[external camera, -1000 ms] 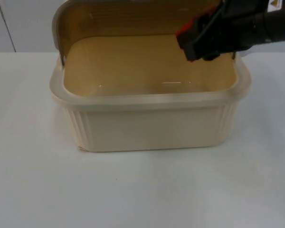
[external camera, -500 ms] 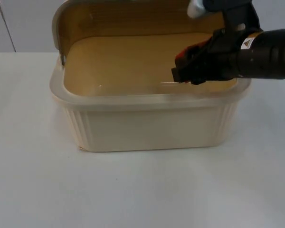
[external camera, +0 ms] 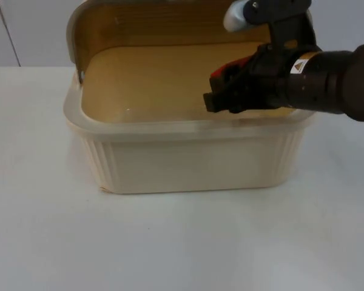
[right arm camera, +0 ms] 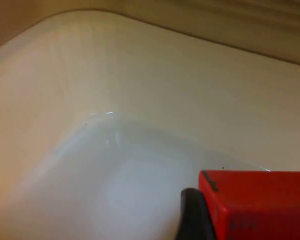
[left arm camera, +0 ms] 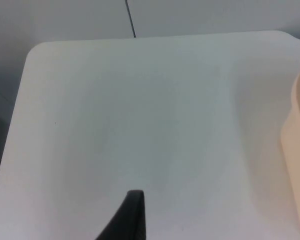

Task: Open the box lid with the left hand, place the block into the box with the right hand, then close the box lid with the left hand.

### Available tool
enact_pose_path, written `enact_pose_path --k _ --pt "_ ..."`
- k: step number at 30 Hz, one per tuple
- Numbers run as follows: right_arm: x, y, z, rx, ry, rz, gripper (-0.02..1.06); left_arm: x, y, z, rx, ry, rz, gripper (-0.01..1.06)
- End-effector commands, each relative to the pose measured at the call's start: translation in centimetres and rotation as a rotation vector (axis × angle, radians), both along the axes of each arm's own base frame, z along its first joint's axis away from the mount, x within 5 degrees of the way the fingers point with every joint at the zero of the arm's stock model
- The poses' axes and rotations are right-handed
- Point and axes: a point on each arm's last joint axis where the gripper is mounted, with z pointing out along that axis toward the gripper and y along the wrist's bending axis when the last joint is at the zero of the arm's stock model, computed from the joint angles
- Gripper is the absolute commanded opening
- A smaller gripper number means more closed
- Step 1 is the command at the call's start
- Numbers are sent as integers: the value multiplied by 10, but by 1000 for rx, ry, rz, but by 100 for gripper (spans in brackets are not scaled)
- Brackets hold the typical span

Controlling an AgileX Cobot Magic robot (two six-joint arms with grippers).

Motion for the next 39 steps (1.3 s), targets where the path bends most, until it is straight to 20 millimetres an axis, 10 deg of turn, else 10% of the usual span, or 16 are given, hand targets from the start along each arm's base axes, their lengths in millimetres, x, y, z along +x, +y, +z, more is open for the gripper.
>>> enact_pose_path --k 1,16,24,39 --pt "0 1 1 -2 -15 2 14 -1 1 0 -7 4 9 102" --pt "3 -3 5 20 -54 -58 20 -1 1 0 1 -2 8 102" --pt "2 -3 2 10 -16 -57 103 0 1 0 0 -9 6 102" --pt "-2 -4 19 26 -20 -41 105 0 1 0 0 -9 6 102"
